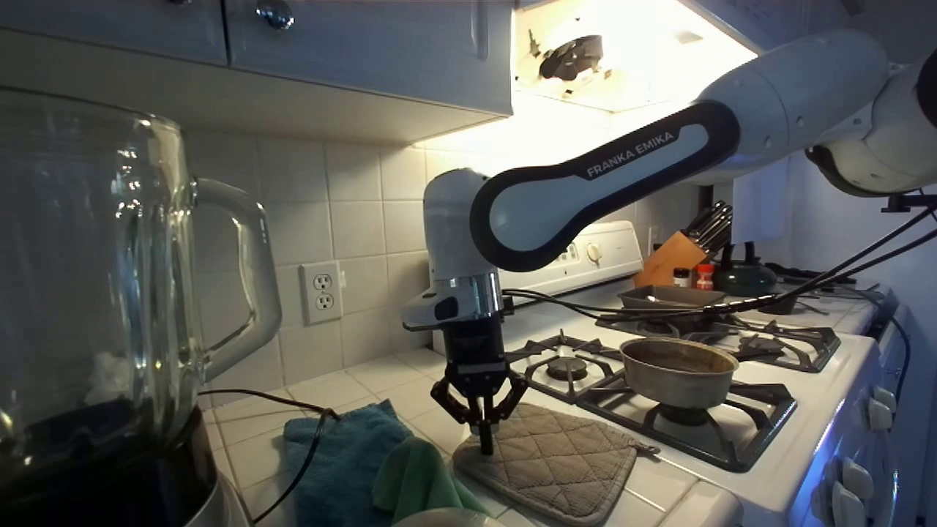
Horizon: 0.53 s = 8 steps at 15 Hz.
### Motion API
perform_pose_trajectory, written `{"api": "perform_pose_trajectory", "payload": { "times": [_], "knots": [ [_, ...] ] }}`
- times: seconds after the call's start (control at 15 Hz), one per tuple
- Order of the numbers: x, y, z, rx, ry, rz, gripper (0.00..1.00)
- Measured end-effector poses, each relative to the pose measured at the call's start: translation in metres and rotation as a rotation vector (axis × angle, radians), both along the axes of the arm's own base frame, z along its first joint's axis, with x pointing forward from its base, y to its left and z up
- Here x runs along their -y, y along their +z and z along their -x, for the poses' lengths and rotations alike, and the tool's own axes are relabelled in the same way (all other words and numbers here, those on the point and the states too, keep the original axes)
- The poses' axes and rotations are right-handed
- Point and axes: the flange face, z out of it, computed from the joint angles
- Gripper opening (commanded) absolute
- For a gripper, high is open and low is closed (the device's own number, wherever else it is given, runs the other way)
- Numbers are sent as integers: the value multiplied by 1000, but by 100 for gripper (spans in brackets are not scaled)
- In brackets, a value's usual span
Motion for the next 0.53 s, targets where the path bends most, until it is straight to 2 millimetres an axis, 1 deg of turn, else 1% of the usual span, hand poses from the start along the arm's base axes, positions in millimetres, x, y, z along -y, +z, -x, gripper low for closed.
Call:
{"api": "perform_pose_trajectory", "payload": {
  "times": [0.27,0.33,0.4,0.53],
  "knots": [
    [6,1,-7,10,-36,3,0],
    [7,2,-8,12,-40,3,26],
    [8,2,-9,13,-43,2,27],
    [8,8,-10,13,-45,-3,39]
  ]
}}
